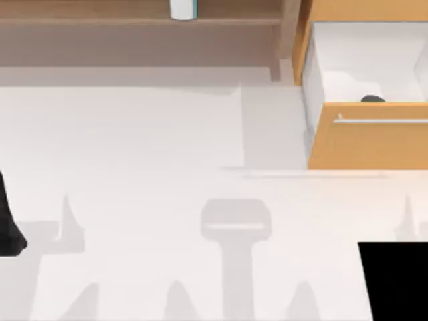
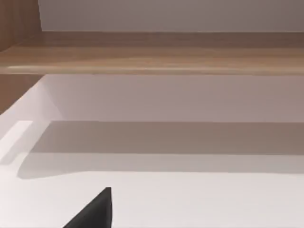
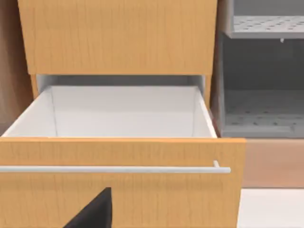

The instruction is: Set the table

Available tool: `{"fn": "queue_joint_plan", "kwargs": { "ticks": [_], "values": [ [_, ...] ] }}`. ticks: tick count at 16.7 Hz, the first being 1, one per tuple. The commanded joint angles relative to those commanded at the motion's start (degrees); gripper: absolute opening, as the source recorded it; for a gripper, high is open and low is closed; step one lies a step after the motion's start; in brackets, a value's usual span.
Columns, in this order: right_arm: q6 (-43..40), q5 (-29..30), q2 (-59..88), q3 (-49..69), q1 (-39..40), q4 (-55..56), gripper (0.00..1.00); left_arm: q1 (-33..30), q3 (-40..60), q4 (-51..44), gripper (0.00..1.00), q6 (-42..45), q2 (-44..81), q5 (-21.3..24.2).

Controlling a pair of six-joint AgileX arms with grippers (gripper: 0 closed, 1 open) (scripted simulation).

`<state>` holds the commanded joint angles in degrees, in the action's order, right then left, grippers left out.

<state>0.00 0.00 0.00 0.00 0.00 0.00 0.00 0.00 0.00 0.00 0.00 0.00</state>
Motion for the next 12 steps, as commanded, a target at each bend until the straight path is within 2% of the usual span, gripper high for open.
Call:
{"fn": "queue_joint_plan", "kwargs": {
  "ticks": [6, 12],
  "values": [
    [0.78, 0.27, 5.59, 5.06, 0.18, -3.19, 1.00, 0.00, 0.00, 0.00, 1.00, 0.00, 0.00, 0.00],
    [3.97, 0.87, 31.69, 28.60, 1.37, -15.56, 1.00, 0.00, 0.00, 0.00, 1.00, 0.00, 0.00, 0.00]
  ]
}}
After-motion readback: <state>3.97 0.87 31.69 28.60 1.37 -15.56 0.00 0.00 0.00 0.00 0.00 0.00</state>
